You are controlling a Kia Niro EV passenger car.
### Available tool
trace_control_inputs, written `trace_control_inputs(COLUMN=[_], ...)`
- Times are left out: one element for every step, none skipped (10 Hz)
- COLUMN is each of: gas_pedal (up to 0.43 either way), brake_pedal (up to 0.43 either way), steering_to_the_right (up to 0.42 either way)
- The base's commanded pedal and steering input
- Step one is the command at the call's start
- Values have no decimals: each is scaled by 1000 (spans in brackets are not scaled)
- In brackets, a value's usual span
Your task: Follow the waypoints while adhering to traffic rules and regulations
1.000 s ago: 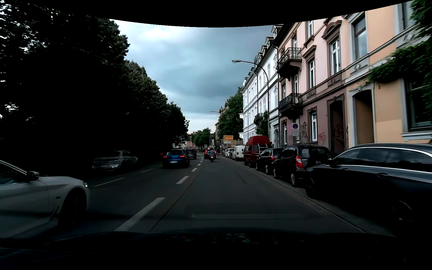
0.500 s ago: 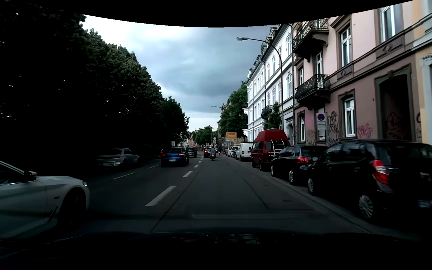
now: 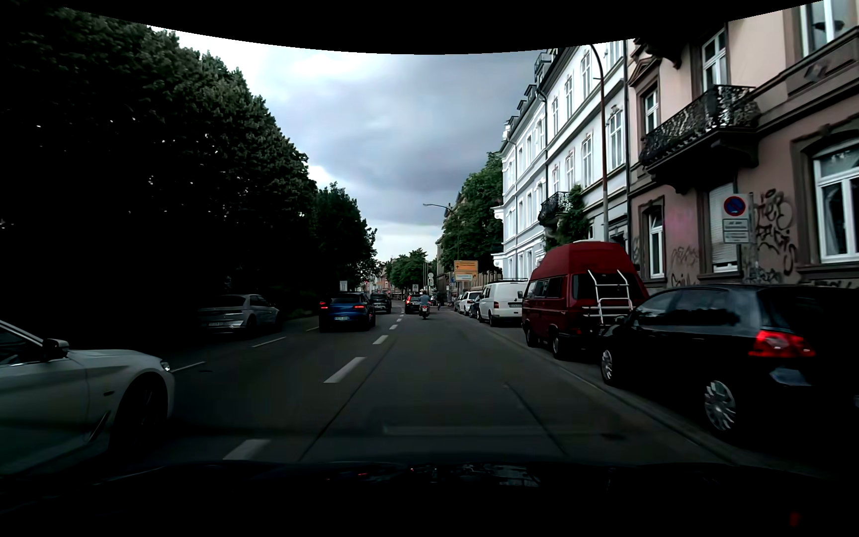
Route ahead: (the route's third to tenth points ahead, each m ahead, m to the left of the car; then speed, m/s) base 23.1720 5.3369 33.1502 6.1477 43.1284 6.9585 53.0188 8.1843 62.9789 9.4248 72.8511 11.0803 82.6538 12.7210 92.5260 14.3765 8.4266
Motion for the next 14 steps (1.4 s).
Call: trace_control_inputs(gas_pedal=[59,59,59,59,59,59,59,59,59,39,20,0,0,0], brake_pedal=[0,0,0,0,0,0,0,0,0,0,0,0,0,0], steering_to_the_right=[-10,-10,-10,-10,-10,-10,-10,-11,-11,-11,-11,-11,-12,-12])
